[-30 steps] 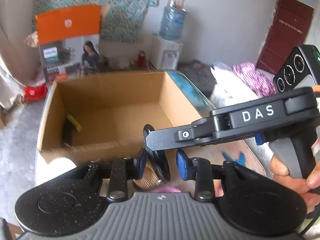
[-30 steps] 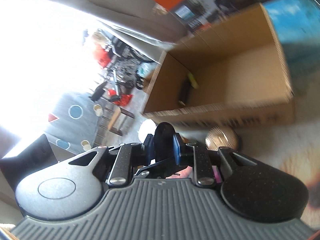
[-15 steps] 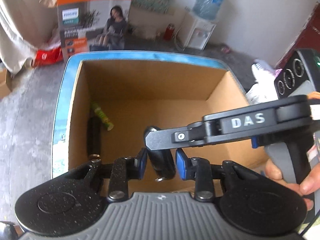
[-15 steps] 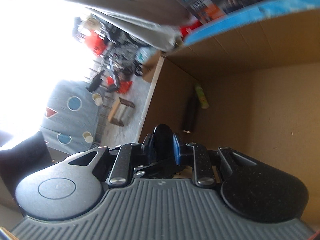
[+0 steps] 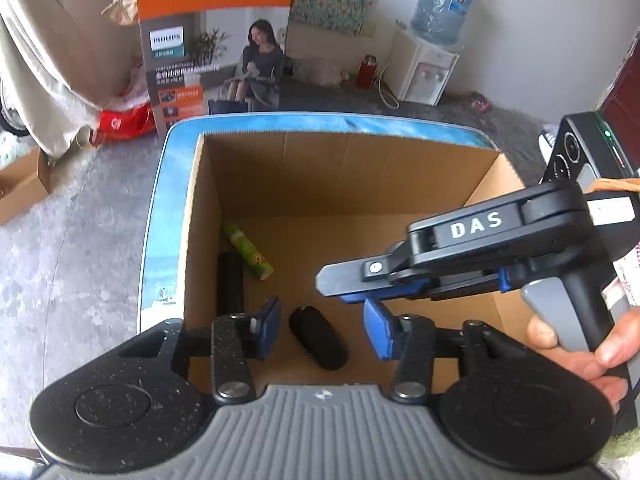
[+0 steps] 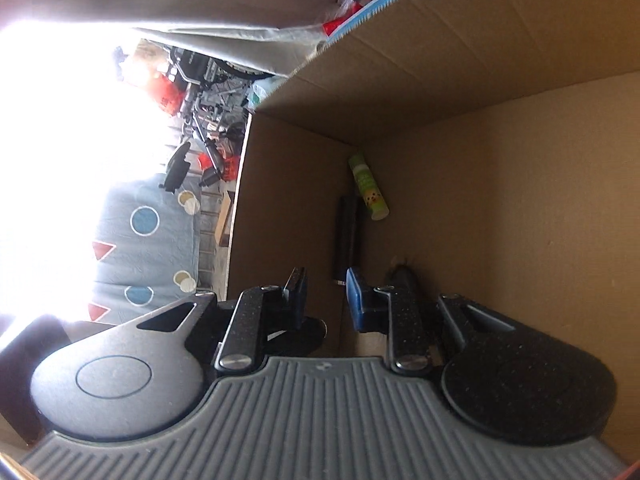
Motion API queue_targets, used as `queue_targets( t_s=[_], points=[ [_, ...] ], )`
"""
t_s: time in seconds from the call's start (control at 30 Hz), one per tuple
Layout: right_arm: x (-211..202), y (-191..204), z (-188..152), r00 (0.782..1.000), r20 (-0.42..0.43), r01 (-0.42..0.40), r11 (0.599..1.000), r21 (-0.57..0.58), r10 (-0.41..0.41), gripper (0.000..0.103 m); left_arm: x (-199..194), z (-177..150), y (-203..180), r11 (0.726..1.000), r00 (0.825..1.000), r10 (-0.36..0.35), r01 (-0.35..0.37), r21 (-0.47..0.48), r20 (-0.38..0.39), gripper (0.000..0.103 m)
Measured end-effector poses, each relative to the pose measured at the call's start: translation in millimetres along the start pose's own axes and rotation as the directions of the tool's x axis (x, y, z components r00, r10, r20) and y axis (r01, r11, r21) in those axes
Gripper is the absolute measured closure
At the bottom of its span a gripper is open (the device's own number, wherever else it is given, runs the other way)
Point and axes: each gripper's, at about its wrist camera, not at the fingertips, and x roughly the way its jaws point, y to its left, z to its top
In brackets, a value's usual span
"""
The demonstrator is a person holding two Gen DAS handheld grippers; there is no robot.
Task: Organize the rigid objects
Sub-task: 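Withdraw the right gripper from the box toward the table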
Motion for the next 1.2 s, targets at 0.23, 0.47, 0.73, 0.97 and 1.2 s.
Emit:
queue_targets(
  t_s=[0.23,0.47,0.73,0.97,1.2],
  points=[
    [-46.1,12.8,-19.7,0.995,0.092,-0.026,0.998,-0.057,0.031,0.079,-43.9,-11.7,-15.2,0.999,0.994,-0.046,0.046,0.006,0.098,0.043],
    [-108.9,18.0,-70.9,0.976,0.191,-0.089,0.991,-0.099,0.106,0.076,-94.5,-41.9,-41.1,0.996,0.976,-0.09,0.085,0.032,0.197,0.029],
    [-159.8,-2.7,-149.5,0.949,0.294,-0.085,0.989,-0.117,0.117,0.072,-104.2,-97.0,-73.3,0.988,0.975,-0.127,0.109,0.11,0.18,0.016],
    [-163.4,-36.6,-205.0,0.95,0.314,0.037,0.995,-0.097,-0.005,0.07,-56.3,-149.4,-102.5,0.975,0.991,-0.128,0.12,0.188,0.035,0.015],
    [-127.9,-54.3,-222.7,0.945,0.252,0.252,0.956,-0.151,-0.209,0.07,-14.1,-175.8,-131.1,0.944,1.0,-0.02,0.023,0.33,-0.012,0.015]
  ],
)
